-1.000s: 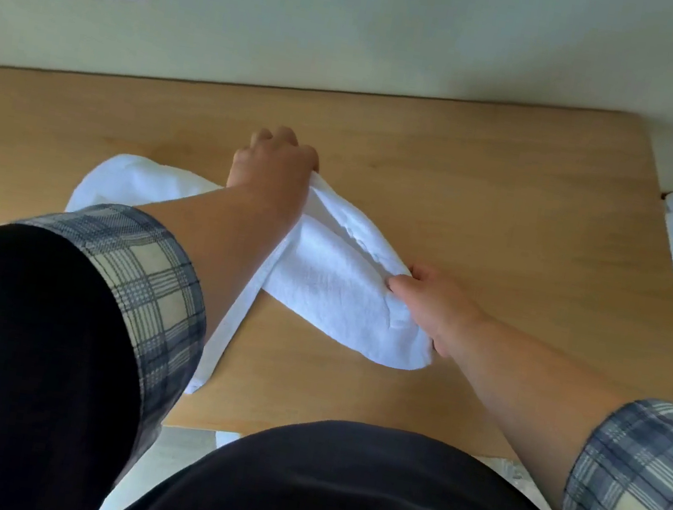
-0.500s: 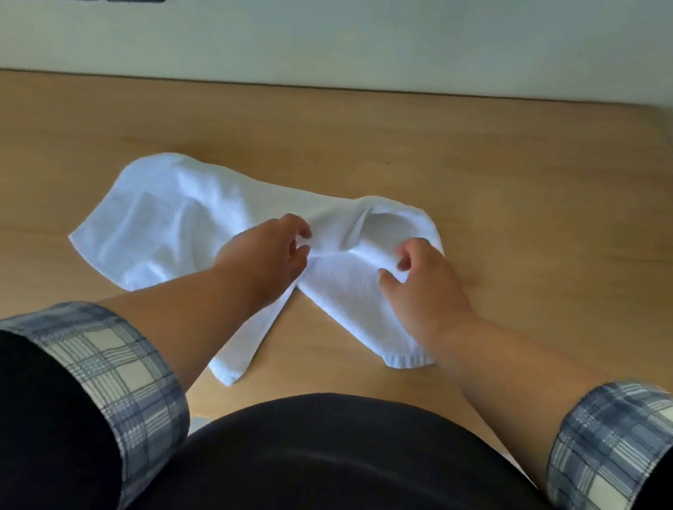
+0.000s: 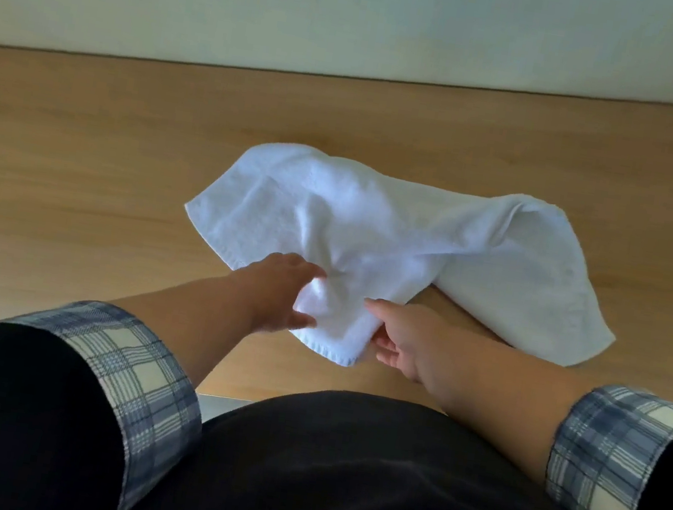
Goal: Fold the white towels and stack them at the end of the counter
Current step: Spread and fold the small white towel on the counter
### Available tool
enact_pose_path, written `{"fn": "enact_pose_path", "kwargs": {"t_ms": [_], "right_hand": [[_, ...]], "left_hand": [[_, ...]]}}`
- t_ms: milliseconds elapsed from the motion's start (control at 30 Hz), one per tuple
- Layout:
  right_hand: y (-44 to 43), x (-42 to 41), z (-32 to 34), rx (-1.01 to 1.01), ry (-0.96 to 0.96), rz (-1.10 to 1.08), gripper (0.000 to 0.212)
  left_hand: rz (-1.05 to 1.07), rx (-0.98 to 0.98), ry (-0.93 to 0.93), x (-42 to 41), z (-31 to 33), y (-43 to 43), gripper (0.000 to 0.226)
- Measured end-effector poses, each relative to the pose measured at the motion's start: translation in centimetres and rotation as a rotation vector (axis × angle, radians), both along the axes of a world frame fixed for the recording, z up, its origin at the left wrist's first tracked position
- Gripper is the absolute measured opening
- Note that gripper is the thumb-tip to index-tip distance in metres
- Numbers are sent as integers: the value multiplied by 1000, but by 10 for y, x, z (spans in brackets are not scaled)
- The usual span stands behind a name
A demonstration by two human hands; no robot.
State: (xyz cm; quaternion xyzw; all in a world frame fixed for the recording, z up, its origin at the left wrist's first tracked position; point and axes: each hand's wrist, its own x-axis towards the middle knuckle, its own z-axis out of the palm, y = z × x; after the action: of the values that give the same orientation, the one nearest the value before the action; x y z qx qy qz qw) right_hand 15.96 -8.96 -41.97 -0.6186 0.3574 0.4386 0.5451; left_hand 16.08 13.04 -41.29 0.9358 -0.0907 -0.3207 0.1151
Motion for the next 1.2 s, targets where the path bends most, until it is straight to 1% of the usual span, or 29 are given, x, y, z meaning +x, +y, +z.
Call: {"fn": "enact_pose_path", "kwargs": {"t_ms": [33, 100, 167, 200, 233, 267, 300, 333, 433, 500, 533, 567, 600, 633, 700, 800, 833, 867, 933, 967, 1000, 1033, 1067, 1100, 1133, 1167, 1200], "right_hand": [[9, -3, 2, -16, -32, -47, 22], [27, -6, 10, -3, -70, -141, 29], [44, -4, 25, 103, -76, -289, 27], [51, -2, 33, 151, -88, -354, 25], [57, 0, 42, 184, -107, -395, 26], [62, 1, 52, 209, -128, -415, 29], [66, 4, 60, 239, -154, -426, 32], [69, 8, 69, 278, -186, -439, 34], [81, 28, 90, 357, -318, -505, 38], [95, 43, 99, 391, -393, -489, 37], [103, 49, 103, 408, -421, -462, 35], [112, 53, 105, 411, -447, -425, 34], [121, 55, 107, 392, -483, -367, 33], [130, 54, 106, 323, -553, -274, 33], [144, 43, 100, 94, -760, -13, 39], [158, 15, 83, -238, -1044, 301, 66], [160, 9, 75, -324, -1107, 428, 73], [161, 3, 67, -379, -1114, 559, 81], [166, -2, 54, -402, -1006, 735, 91], [168, -2, 48, -408, -940, 772, 88], [170, -1, 44, -408, -885, 778, 74], [174, 1, 41, -425, -867, 772, 47], [177, 3, 40, -452, -871, 778, 14], [181, 5, 39, -460, -886, 761, 13], [186, 6, 38, -421, -864, 724, 25], [190, 7, 39, -348, -849, 661, 29], [195, 9, 41, -272, -839, 593, 29]], "left_hand": [[-54, -3, 5, -2, -3, 6, 83], [-145, -19, -16, -6, -7, 16, 94], [-203, -16, -12, -7, -7, 26, 101], [-224, 3, -22, -7, -5, 30, 100], [-233, 6, -43, -6, -5, 34, 92], [-218, -18, -92, -5, -2, 36, 70], [-137, -74, -129, -2, 2, 38, 38], [-20, -160, -122, 1, 7, 40, 15], [386, -459, 64, 13, 27, 45, 30], [662, -761, 174, 19, 46, 48, 19], [788, -909, 229, 22, 53, 49, 17], [912, -1034, 285, 26, 60, 51, 21], [1019, -1147, 335, 29, 66, 53, 24], [1093, -1233, 380, 32, 71, 56, 25], [1188, -1353, 446, 38, 79, 65, 29], [1321, -1535, 547, 49, 83, 86, 39], [1355, -1587, 592, 51, 83, 94, 37], [1382, -1617, 623, 53, 83, 102, 35], [1430, -1637, 596, 57, 78, 120, 33], [1476, -1629, 563, 59, 73, 129, 34], [1536, -1629, 545, 61, 68, 139, 34], [1602, -1630, 534, 62, 63, 147, 32], [1671, -1647, 522, 64, 59, 155, 28], [1740, -1670, 503, 67, 53, 161, 25], [1771, -1688, 499, 67, 49, 166, 29], [1733, -1668, 513, 65, 47, 168, 40], [1636, -1596, 546, 62, 46, 169, 52]]}}
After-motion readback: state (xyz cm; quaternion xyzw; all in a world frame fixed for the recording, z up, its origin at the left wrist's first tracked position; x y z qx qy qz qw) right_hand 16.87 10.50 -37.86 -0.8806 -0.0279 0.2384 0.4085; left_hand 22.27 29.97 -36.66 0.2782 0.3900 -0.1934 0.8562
